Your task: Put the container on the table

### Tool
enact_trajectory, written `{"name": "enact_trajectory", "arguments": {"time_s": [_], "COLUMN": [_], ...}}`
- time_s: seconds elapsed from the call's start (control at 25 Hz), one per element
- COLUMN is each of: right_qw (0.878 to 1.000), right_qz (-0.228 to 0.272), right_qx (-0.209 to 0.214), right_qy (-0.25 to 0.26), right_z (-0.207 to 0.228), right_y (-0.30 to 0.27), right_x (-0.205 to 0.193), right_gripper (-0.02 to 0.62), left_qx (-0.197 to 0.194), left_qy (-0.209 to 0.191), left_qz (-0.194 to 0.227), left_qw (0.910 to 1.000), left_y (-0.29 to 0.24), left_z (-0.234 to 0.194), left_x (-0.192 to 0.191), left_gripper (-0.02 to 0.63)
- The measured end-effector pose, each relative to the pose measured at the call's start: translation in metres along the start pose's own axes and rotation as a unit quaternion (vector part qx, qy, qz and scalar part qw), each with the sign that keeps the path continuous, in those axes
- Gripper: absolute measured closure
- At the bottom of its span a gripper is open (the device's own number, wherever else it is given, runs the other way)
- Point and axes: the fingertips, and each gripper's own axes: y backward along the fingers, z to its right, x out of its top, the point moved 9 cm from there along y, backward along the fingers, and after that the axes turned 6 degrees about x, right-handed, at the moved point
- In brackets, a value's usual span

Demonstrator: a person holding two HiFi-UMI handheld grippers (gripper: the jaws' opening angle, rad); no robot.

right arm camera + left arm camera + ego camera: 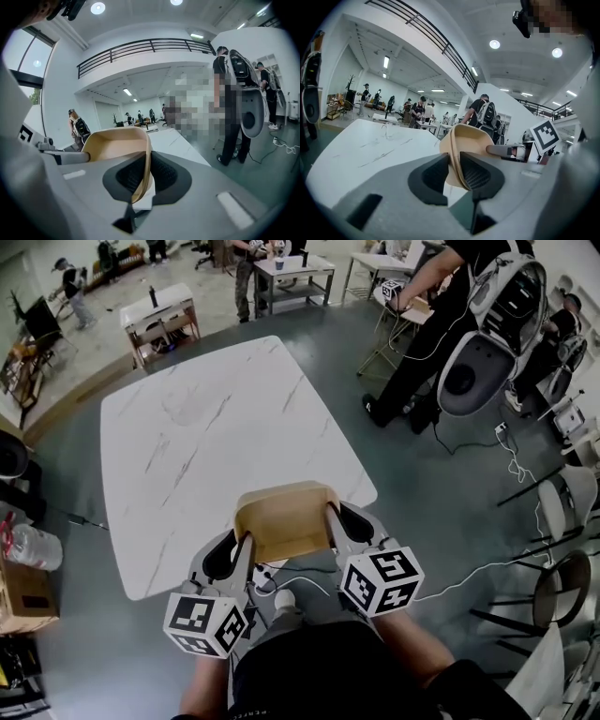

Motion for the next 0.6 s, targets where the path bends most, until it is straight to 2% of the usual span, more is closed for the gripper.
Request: {"name": "enact_trajectory", "arguments": {"time_s": [0.32,0.6], "right_qw": [1.000,1.000], "right_qz": [-0.001,-0.008], "right_qx": [-0.015,-0.012], "right_qy": [0.005,0.006], "right_z": [-0.002,-0.006], "right_y": [-0.008,-0.029], "right_x": [0.001,0.006], "right_gripper": [0.569,0.569], "left_qx": [-0.016,-0.014], "left_qy": [0.001,0.013], "left_qz": [-0.003,-0.004], "left_qw": [0.9999,0.9998], "left_y": [-0.007,-0.015], "left_z": [-0.010,-0.029], "left_x": [-0.001,0.005], "left_gripper": [0.525,0.525]}}
